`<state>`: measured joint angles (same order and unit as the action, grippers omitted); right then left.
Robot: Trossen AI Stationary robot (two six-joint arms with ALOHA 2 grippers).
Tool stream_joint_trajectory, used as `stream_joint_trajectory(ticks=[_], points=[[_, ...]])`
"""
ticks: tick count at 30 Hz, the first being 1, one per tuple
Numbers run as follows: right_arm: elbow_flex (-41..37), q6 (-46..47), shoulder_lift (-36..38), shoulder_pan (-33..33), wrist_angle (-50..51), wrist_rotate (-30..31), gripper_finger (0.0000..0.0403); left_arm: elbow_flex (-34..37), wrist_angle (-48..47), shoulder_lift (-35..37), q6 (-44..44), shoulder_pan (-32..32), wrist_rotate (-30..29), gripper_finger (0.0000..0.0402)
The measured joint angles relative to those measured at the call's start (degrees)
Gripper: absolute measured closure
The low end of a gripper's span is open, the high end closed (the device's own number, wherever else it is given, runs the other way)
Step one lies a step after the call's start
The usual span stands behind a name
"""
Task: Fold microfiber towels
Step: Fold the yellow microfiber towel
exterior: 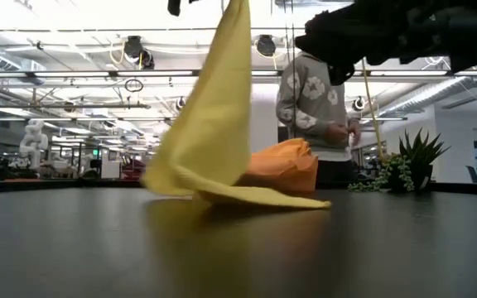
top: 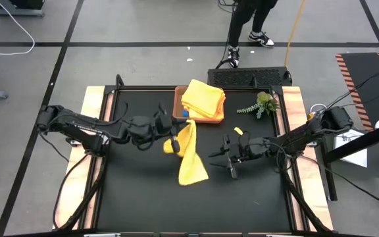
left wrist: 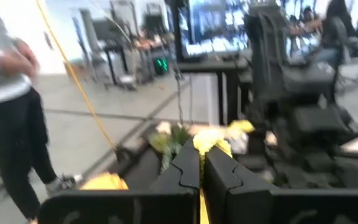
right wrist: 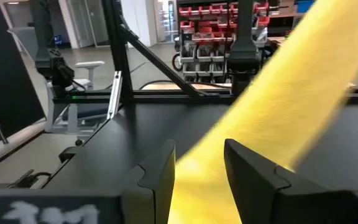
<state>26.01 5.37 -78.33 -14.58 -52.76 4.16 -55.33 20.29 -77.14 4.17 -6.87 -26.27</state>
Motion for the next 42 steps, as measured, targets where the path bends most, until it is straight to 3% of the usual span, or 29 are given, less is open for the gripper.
stream_joint_trajectory(ticks=[10, 20, 28, 34, 42], points=[[4.9, -0.4, -7.0, 0.0, -2.1, -4.0, 0.027, 0.0, 3.6, 0.0, 3.8, 1.3, -8.4, 0.04], [7.6, -1.6, -13.3, 1.1, -2.3, -4.2, 0.027, 0.0, 3.7, 0.0, 3.2, 1.3, -10.3, 0.04], [12.2, -1.6, -23.5, 4.1, -1.9, -4.2, 0.027, 0.0, 3.7, 0.0, 3.1, 1.3, -10.0, 0.04], [13.0, -0.4, -26.3, 6.6, 3.6, 6.7, 0.027, 0.0, 1.6, 0.0, 3.0, 1.1, -9.9, 0.0399], [12.9, 2.1, -21.0, 9.0, 17.7, 18.6, 0.027, 0.0, -1.6, 0.0, 2.1, -0.5, -9.8, 0.0398]])
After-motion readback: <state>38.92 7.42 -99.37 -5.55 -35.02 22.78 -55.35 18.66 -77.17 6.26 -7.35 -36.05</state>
